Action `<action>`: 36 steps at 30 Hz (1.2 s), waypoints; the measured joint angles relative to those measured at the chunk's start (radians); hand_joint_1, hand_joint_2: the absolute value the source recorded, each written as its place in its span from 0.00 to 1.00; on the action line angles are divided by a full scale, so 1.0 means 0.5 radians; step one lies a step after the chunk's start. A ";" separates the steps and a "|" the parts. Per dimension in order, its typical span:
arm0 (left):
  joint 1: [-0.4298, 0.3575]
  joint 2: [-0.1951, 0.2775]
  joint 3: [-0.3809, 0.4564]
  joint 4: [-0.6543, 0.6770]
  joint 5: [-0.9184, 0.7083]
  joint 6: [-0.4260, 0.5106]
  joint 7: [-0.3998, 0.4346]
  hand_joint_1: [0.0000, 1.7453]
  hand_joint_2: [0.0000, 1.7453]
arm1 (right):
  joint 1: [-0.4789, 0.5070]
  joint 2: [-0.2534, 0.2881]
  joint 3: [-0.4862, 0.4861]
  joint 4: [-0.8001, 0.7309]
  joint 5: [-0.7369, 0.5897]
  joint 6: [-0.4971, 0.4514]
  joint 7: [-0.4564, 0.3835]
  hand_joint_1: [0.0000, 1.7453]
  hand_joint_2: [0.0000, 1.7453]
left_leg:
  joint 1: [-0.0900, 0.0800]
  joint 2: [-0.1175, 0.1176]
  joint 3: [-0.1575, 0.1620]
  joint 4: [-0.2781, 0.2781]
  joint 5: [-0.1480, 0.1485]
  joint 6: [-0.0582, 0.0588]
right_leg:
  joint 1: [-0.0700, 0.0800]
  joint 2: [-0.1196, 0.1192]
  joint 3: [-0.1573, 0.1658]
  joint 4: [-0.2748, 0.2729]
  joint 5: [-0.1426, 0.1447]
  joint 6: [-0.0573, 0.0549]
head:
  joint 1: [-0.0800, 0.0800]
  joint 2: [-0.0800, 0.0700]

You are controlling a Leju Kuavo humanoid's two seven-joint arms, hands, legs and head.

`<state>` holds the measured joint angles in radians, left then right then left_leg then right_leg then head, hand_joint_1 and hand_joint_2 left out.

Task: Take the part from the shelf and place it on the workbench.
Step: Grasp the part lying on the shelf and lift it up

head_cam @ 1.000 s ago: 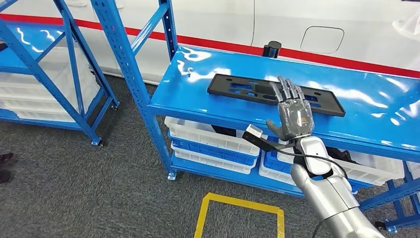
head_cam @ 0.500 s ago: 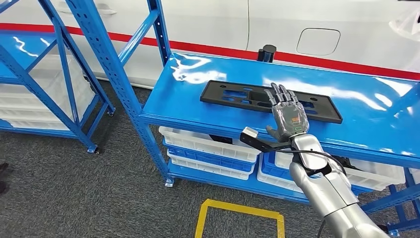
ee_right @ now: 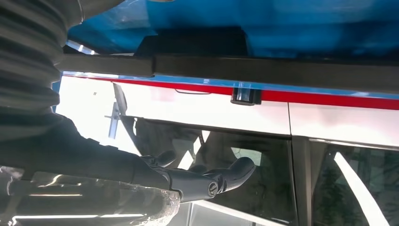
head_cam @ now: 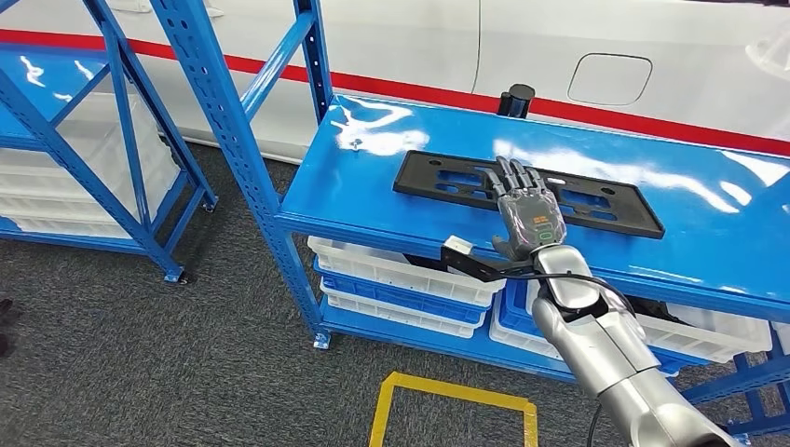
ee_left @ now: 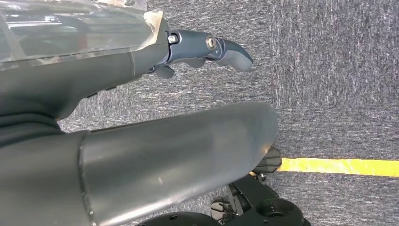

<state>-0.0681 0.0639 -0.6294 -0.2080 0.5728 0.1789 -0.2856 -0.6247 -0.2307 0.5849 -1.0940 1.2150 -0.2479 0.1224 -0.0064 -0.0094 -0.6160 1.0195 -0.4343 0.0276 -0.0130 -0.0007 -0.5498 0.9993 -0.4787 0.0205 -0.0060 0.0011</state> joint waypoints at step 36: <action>-0.039 -0.010 -0.033 -0.005 -0.027 -0.014 0.038 0.00 0.00 | -0.479 0.121 -0.092 1.078 0.117 -0.153 0.280 0.56 1.00 | 0.010 0.003 0.002 -0.002 -0.001 0.000 | 0.006 0.001 -0.002 0.000 0.000 0.002 | 0.000 0.000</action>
<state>-0.0877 0.0587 -0.6460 -0.2104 0.5592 0.1720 -0.2667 -0.8641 -0.1699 0.5390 -0.5550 1.2737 -0.3244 0.2622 -0.0015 -0.0080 -0.6151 1.0186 -0.4346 0.0277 -0.0099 -0.0003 -0.5510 0.9992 -0.4784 0.0214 -0.0062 0.0011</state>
